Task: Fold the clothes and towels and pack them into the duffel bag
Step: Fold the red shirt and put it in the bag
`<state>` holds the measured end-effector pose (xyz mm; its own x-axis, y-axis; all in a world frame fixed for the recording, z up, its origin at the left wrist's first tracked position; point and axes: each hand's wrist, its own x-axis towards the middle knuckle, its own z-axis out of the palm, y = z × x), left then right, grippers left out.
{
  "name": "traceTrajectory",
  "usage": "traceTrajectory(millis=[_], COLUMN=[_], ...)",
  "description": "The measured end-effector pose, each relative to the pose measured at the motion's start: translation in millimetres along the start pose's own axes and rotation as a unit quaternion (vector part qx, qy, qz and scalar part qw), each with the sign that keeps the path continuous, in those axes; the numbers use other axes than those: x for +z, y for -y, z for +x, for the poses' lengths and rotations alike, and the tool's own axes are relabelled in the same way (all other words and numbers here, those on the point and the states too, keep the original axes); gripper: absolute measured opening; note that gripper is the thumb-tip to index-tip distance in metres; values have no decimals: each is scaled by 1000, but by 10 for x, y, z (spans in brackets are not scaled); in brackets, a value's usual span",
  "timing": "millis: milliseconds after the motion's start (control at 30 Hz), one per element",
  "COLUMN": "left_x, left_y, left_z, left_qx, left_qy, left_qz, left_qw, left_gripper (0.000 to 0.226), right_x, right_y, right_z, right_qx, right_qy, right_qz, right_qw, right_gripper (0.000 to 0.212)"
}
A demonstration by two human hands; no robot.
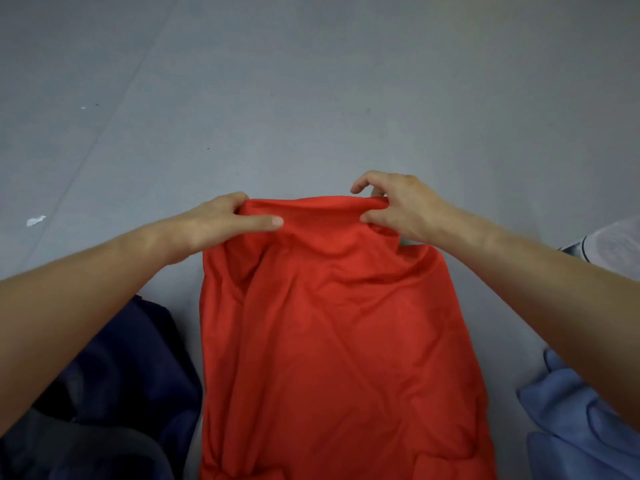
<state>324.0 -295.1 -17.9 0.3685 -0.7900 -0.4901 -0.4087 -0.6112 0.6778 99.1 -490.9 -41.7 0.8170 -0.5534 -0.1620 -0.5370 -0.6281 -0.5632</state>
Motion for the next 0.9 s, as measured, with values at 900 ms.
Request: traceTrajectory(millis=[900], left_x=[893], left_y=[813], left_z=[-177], left_qx=[165], left_qy=[-181], left_qz=[367], left_qw=[897], left_gripper=[62], right_x=[507], right_y=[-779], right_z=[-573], right_qx=[44], right_qy=[-17], right_qz=[-207], right_qw=[977], right_gripper=[83])
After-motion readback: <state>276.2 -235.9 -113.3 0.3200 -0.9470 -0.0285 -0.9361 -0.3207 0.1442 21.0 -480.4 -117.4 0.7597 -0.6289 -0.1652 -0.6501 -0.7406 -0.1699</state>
